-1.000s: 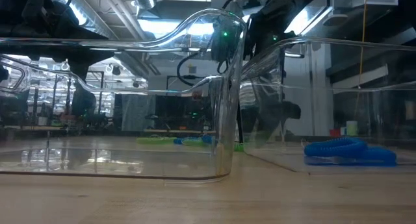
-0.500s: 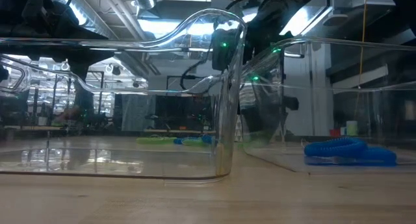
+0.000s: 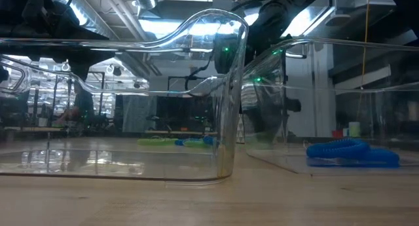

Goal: Sort spring keychains
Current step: Put the green spring keychain into the left transparent bin

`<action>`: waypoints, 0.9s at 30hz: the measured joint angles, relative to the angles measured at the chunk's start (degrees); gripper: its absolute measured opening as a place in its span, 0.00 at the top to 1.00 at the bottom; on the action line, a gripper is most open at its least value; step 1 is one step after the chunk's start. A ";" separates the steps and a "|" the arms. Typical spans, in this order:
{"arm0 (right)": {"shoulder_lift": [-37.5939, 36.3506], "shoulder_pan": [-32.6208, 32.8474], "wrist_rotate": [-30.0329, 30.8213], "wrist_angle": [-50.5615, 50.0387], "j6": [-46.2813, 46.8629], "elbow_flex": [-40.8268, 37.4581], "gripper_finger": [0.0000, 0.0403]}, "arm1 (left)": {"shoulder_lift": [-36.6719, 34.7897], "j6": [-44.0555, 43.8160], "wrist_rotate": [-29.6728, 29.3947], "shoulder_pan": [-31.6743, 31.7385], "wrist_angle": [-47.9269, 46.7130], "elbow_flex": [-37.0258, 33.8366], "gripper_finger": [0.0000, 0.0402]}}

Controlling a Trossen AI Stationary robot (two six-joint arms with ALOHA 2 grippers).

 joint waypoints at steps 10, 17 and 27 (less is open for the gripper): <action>-0.18 -1.66 -6.38 -0.12 -8.67 0.06 0.95 | 0.00 -0.01 0.00 -0.02 0.00 0.00 0.56; -3.16 -1.64 -8.32 -0.14 -17.38 0.03 0.98 | 0.00 0.01 0.00 -0.02 0.00 0.00 0.56; -9.62 -1.99 -8.59 5.42 -25.82 0.03 0.97 | 0.00 0.00 0.00 0.00 0.00 0.00 0.56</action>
